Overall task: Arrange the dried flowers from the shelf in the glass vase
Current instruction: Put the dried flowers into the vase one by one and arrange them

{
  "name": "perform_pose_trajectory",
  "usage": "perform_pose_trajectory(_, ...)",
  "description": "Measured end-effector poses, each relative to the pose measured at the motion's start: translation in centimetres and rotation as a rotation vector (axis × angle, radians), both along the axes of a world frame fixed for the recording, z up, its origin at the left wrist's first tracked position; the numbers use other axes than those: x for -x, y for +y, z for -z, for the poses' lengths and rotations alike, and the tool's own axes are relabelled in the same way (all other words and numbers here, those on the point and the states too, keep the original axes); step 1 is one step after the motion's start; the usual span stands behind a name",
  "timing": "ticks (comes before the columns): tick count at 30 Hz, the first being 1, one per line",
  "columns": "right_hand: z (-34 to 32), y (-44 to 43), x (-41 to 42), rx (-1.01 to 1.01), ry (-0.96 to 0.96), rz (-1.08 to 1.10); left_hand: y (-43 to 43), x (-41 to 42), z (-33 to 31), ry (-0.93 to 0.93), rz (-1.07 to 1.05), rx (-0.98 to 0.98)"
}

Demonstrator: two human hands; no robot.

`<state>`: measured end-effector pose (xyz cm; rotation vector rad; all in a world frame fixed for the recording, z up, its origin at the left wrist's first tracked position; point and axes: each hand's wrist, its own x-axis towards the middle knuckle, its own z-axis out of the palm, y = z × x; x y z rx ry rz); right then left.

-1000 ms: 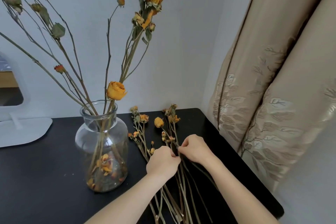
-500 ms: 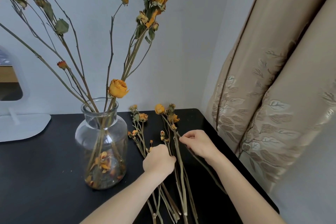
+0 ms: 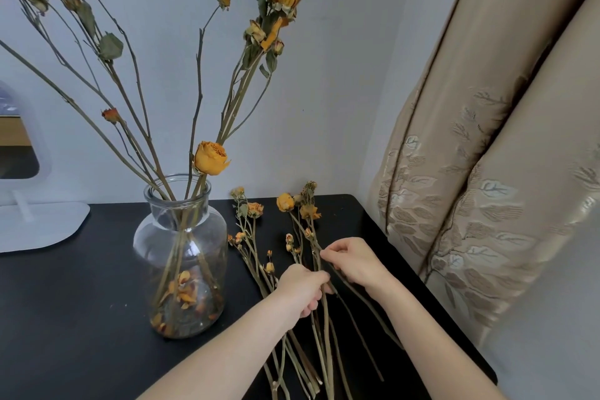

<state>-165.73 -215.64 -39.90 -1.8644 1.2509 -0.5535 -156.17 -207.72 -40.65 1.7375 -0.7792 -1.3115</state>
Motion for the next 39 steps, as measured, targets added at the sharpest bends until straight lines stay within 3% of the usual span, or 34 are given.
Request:
perform_pose_trajectory(4,0.1,-0.4,0.1,0.029,-0.003,0.029,-0.1,-0.2,0.5,-0.191,-0.029,0.098)
perform_pose_trajectory(9,0.3,-0.6,-0.1,0.039,-0.009,0.053,0.2,-0.7,0.6,-0.264,-0.034,0.188)
perform_pose_trajectory(39,-1.7,-0.2,0.2,0.17,-0.218,0.237,1.7,-1.5,-0.1,-0.447,-0.105,0.394)
